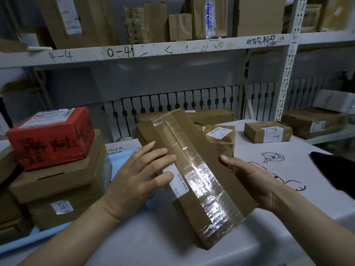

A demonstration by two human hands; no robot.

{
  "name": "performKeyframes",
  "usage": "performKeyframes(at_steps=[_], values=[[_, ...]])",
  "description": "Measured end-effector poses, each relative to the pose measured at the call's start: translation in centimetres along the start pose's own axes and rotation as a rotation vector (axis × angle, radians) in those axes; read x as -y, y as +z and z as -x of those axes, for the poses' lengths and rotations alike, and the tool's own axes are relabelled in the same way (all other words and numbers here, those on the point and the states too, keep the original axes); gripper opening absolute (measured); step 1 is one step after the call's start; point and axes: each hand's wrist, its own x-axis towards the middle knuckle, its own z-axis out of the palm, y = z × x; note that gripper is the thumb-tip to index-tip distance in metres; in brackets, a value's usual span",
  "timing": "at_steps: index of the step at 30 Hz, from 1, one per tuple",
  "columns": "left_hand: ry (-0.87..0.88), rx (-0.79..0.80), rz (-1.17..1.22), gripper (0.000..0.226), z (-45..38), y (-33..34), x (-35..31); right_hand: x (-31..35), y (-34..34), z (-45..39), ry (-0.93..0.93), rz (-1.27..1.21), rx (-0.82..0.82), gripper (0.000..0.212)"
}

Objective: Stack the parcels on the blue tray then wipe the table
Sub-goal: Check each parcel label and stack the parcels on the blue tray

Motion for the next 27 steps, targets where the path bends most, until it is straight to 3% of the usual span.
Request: performKeyframes(at_steps=[4, 6, 11, 14, 16, 19, 23, 27], values=[[-0.033, 0.01, 0.021, 0.036, 0.0, 0.1, 0.1, -0.1, 0.0, 0.0, -0.021, -0.031, 0.005, 0.07], [-0.088, 0.021, 0.076, 0.039, -0.3, 0.0, 0.0, -0.2, 0.0, -0.1, -0.016, -0.057, -0.011, 0.058], [-0.337, 0.036, 0.293, 0.068, -1.2, -0.3, -0.3, 0.0, 0.0, -0.1, -0.06, -0.151, -0.066, 0.031], [-0.522, 0.048, 0.392, 0.073, -2.1, -0.5, -0.5, -0.2, -0.2, -0.5, -0.156, -0.11, -0.05, 0.031], [-0.697, 0.061, 0.481, 0.071, -2.8, -0.7, -1.0, -0.5, -0.7, -1.4, -0.182, -0.057, -0.121, 0.034], [-0.957, 0.028, 0.705, 0.065, -4.1, -0.9, -1.6, -0.7, -0.8, -1.9, -0.195, 0.016, -0.204, 0.059], [-1.313, -0.001, 1.072, 0.051, -5.7, -1.2, -1.9, -1.3, 0.0, -2.1, -0.229, 0.136, -0.173, 0.05], [-1.496, 0.012, 1.243, 0.031, -5.7, -1.4, -1.8, -1.7, 0.2, -1.9, -0.17, 0.141, -0.125, 0.048]])
